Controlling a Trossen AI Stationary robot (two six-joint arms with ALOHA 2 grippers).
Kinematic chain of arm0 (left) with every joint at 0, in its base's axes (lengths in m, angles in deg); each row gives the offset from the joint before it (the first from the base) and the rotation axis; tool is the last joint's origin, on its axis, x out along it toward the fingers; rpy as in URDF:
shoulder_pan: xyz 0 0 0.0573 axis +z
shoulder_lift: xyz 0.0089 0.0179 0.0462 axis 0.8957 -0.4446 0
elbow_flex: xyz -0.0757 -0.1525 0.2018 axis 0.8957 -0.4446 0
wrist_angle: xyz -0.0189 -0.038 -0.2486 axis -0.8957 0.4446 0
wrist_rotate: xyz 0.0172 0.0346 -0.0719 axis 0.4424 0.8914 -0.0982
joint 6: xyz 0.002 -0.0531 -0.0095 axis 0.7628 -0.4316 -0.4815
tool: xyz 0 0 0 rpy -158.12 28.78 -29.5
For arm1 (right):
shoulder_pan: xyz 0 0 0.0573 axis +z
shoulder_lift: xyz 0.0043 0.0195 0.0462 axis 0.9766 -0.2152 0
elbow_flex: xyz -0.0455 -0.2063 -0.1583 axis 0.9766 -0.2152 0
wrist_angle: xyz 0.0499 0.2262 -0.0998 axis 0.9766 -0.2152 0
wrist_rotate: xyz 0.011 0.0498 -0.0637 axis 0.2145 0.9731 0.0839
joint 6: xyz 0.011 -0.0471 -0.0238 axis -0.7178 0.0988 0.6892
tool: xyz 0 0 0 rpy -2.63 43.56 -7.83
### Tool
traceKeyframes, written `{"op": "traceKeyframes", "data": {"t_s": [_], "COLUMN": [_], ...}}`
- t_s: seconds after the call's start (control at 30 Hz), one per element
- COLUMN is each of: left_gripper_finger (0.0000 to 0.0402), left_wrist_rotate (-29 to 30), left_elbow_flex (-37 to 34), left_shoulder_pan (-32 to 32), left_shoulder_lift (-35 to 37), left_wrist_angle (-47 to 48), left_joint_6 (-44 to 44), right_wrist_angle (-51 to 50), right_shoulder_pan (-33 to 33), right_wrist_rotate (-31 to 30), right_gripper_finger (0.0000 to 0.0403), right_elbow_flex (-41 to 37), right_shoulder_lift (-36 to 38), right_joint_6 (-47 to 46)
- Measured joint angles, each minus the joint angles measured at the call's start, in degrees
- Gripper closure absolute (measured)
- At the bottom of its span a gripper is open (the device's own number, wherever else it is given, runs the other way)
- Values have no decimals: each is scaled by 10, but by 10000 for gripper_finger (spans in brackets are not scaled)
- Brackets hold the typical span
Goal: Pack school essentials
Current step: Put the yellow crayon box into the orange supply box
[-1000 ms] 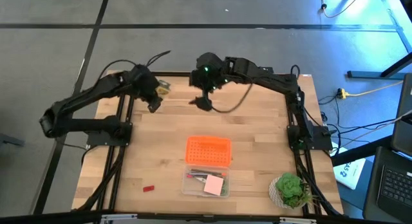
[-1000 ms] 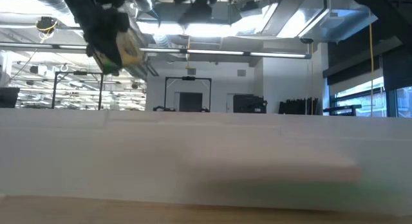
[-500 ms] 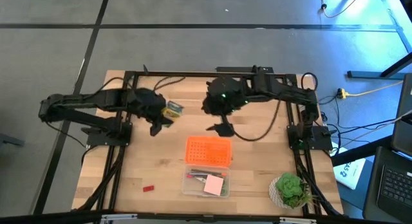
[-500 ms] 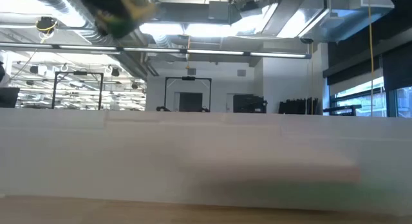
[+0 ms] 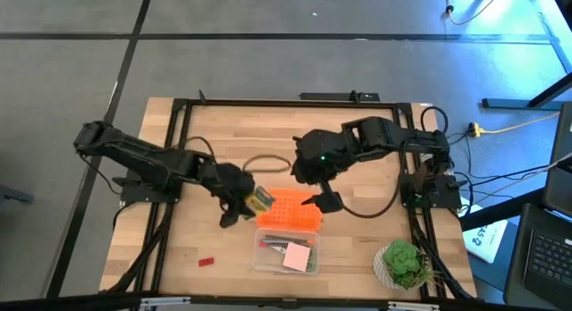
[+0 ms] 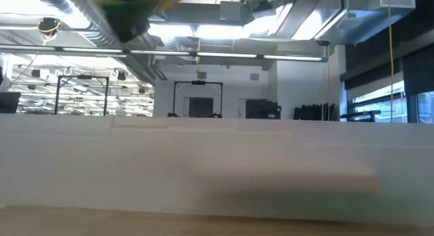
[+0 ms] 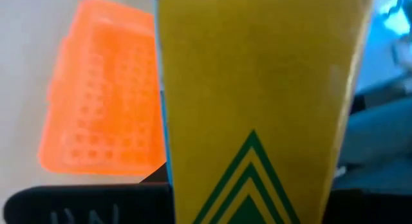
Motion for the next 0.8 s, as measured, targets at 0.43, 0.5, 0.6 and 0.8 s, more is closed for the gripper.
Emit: {"op": "traceKeyframes", "data": {"t_s": [0.43, 0.5, 0.6, 0.8], "left_gripper_finger": [312, 312, 312, 312], "left_wrist_rotate": [-40, -37, -30, -29], "left_elbow_flex": [0, 0, 0, 0], "left_shoulder_pan": [-73, -79, -87, -106], "left_shoulder_lift": [-128, -141, -164, -202], "left_wrist_angle": [-131, -151, -192, -237], "left_joint_6": [76, 78, 75, 70], "right_wrist_angle": [-10, -10, -13, -16], "right_shoulder_pan": [27, 33, 39, 53], "right_wrist_rotate": [2, 8, 22, 54], "right_gripper_finger": [4, 4, 4, 4], "right_elbow_flex": [-23, -27, -32, -32], "right_shoulder_lift": [-2, -1, -1, -1], "right_joint_6": [0, 0, 0, -3]}}
